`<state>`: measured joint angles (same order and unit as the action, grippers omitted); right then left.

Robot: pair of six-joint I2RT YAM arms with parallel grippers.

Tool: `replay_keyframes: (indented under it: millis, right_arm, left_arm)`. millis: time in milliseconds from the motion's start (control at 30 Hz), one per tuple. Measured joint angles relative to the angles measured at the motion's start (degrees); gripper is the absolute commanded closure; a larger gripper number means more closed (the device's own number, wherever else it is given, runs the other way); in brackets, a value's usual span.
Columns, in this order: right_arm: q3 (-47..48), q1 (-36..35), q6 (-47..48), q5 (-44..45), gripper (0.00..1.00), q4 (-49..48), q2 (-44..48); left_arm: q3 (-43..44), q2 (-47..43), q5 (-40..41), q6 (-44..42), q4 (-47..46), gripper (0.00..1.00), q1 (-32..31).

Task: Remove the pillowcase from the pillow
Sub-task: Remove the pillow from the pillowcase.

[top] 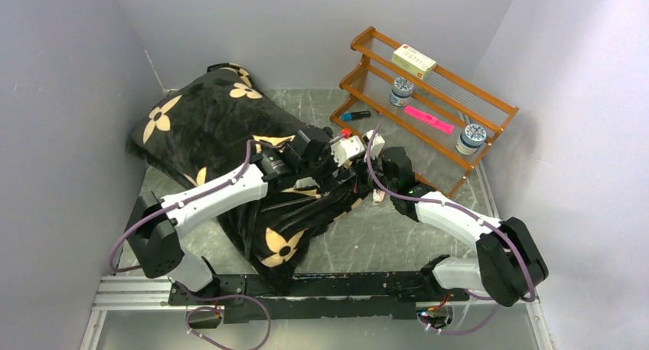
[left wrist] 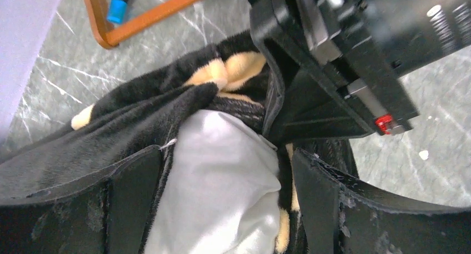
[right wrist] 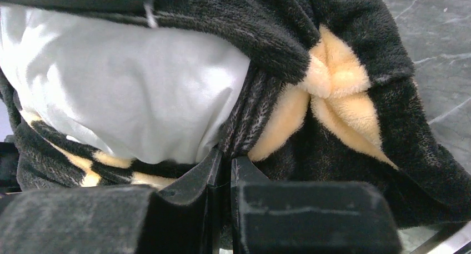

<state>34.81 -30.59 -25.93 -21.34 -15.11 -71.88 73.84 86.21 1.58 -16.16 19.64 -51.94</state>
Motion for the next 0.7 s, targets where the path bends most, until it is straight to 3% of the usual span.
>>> replay_keyframes:
  millis: [233, 400, 467, 567, 633, 700]
  right_arm:
    - [0.00, -0.20, -0.02, 0.39, 1.00, 0.09, 0.33]
    - [0.00, -0.79, 0.09, 1.60, 1.00, 0.15, 0.33]
    - [0.00, -0.87, 0.22, 2.32, 1.00, 0.48, 0.35]
    - [0.00, -1.16, 0.26, 3.13, 1.00, 0.90, 0.87]
    - [0.00, -1.42, 0.35, 3.58, 1.00, 1.07, 1.53]
    - [0.00, -1.62, 0.52, 4.39, 1.00, 1.55, 2.45]
  left_arm:
    - [0.00, 3.50, 2.54, -0.72, 1.88, 0.10, -0.02]
    - [0.02, 5.55, 5.92, -0.70, 0.94, 0.22, -0.15]
    - [0.02, 6.16, 6.71, -0.68, 0.76, 0.36, -0.15]
    - [0.00, 6.86, 7.82, -0.66, 0.50, 0.74, -0.15]
    - [0.00, 7.21, 8.63, -0.44, 0.20, 0.93, -0.13]
    - [-0.39, 7.26, 9.53, -0.17, -0.24, 0.95, -0.13]
